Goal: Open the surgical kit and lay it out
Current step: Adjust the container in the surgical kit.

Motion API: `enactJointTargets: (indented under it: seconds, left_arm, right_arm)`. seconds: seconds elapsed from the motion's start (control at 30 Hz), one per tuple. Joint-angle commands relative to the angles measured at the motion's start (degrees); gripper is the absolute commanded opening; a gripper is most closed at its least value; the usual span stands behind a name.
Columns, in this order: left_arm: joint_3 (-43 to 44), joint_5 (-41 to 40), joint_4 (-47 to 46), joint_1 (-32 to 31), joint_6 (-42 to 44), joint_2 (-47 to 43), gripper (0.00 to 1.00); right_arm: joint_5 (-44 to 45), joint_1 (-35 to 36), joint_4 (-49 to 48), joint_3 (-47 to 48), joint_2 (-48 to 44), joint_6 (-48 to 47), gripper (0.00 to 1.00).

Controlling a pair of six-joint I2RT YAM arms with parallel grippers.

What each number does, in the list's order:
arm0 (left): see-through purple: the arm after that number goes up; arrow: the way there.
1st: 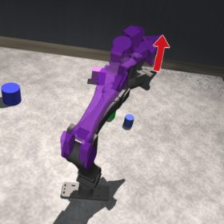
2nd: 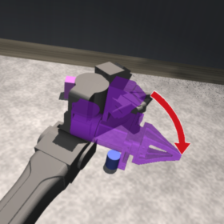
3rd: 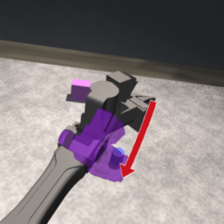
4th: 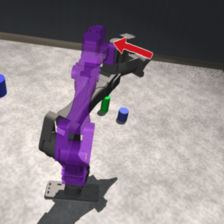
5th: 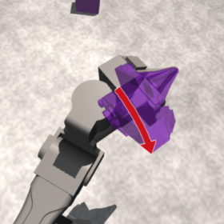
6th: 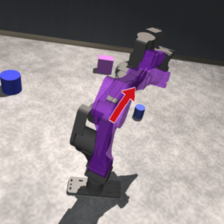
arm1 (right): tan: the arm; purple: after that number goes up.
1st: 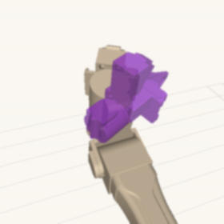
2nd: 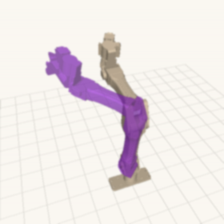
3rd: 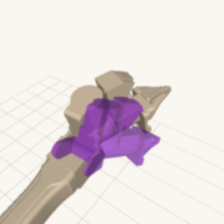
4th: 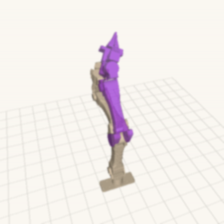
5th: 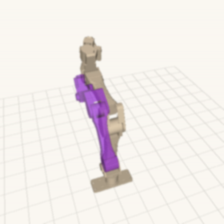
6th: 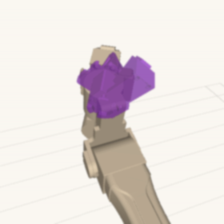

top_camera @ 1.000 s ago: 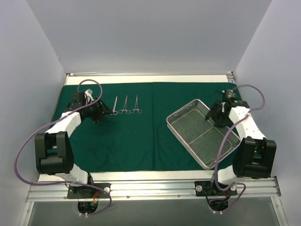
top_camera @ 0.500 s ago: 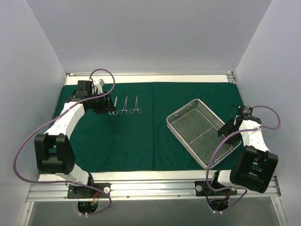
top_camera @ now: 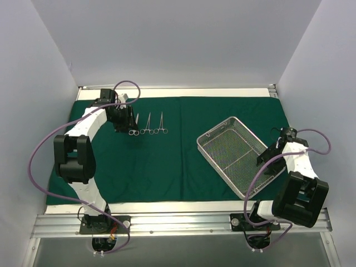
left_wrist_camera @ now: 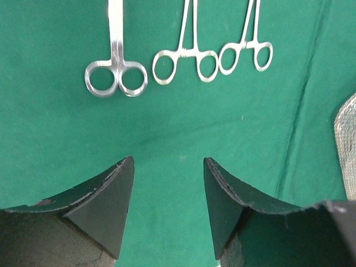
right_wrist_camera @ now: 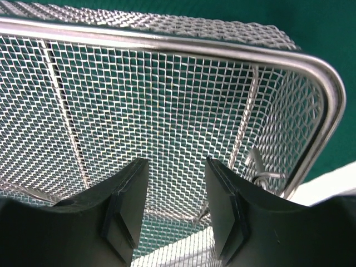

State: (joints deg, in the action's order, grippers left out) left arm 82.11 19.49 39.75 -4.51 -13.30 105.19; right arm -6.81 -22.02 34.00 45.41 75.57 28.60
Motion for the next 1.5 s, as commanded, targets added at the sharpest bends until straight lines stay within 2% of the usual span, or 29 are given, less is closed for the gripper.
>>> enactJointTargets:
  seconds: [0.0, 0.07, 0.2, 0.3, 0.37, 0.5, 0.6, 0.8, 0.87, 0.93, 1.1, 1.47]
  left_arm:
    - [5.78, -1.55, 2.09, 0.21, -0.23, 2.12, 0.61]
    - [7.88, -1.91, 3.32, 0.21, -0.15, 4.14, 0.61]
    - [9.21, -2.52, 4.11, 0.03, -0.67, 5.99, 0.60]
    - [9.65, -4.10, 4.55, -0.67, -1.38, 6.52, 0.59]
    - [9.74, -4.10, 4.90, -0.93, -1.82, 6.61, 0.59]
    - [9.04, -3.58, 4.11, -2.42, -2.96, 5.21, 0.59]
    - [8.60, -7.34, 4.11, -4.10, -2.00, 2.40, 0.59]
    - [5.97, -9.82, 4.55, -4.80, -0.15, -1.38, 0.60]
    - [4.13, -9.21, 3.50, -4.80, -0.67, -2.44, 0.59]
    - [3.07, -8.41, 2.62, -4.80, -0.94, -3.49, 0.59]
    - [2.62, -8.32, 2.61, -4.80, -0.32, -4.11, 0.60]
    - [3.06, -8.50, 2.62, -4.72, 0.12, -4.29, 0.60]
  right_arm:
    - [2.93, 1.71, 5.19, 3.80, 0.63, 1.63, 0.45]
    - [2.77, 3.64, 5.99, 4.34, 2.38, 2.86, 0.45]
    - [5.31, 11.10, 8.89, 3.99, 6.95, 11.44, 0.42]
    - [2.59, 12.00, 7.49, 2.06, 7.49, 17.26, 0.39]
    - [4.33, 14.45, 9.40, 2.66, 6.70, 21.23, 0.37]
    - [11.10, 16.57, 15.29, 5.83, 4.24, 21.50, 0.36]
    - [13.05, 15.70, 17.50, 3.99, 2.13, 20.18, 0.36]
    - [13.23, 15.08, 19.88, 0.74, -1.12, 19.83, 0.35]
    - [10.69, 15.17, 18.74, -1.71, -3.22, 19.83, 0.29]
    - [10.85, 17.35, 18.65, -2.08, -3.24, 21.14, 0.29]
    - [8.65, 20.44, 18.03, -5.24, -3.32, 23.87, 0.39]
    - [9.79, 27.90, 17.68, -6.30, 0.88, 31.33, 0.36]
